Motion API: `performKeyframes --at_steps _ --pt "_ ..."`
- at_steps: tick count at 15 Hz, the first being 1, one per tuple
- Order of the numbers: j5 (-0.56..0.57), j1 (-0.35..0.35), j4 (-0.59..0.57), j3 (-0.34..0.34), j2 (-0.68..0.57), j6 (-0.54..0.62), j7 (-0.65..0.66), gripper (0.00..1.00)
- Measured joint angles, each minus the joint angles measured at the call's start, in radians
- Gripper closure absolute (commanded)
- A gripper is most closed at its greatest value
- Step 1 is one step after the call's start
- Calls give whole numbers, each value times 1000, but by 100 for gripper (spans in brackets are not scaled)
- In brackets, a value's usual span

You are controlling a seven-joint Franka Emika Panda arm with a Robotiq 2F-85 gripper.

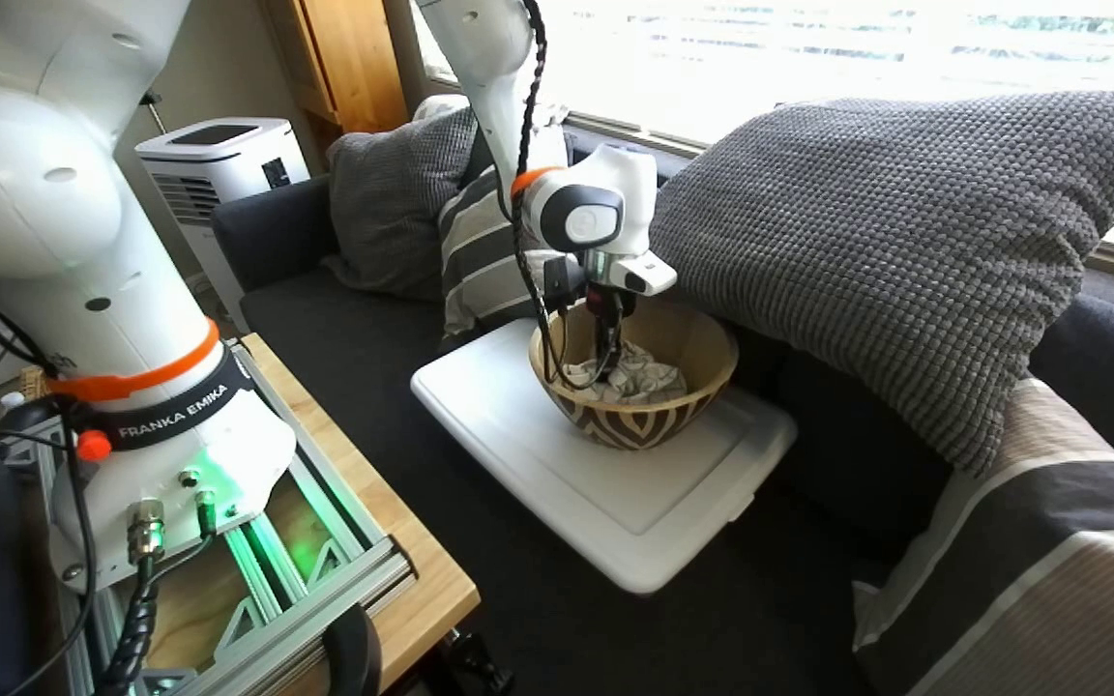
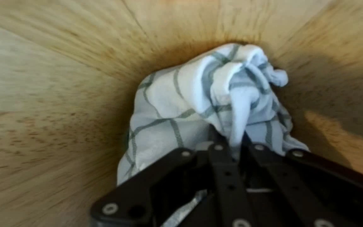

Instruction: Remove the towel from the bowl.

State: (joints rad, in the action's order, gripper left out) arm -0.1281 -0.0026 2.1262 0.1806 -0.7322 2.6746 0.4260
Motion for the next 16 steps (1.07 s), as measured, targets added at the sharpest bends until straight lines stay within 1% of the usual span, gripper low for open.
performKeyframes --at_steps 4,9,13,16 --pt "-3 -4 70 25 167 -135 5 97" --pt "-3 -36 204 30 454 -285 -11 97" --pt "-2 -41 301 9 689 -323 -64 97" --pt "-8 -37 341 -43 841 -326 -119 97"
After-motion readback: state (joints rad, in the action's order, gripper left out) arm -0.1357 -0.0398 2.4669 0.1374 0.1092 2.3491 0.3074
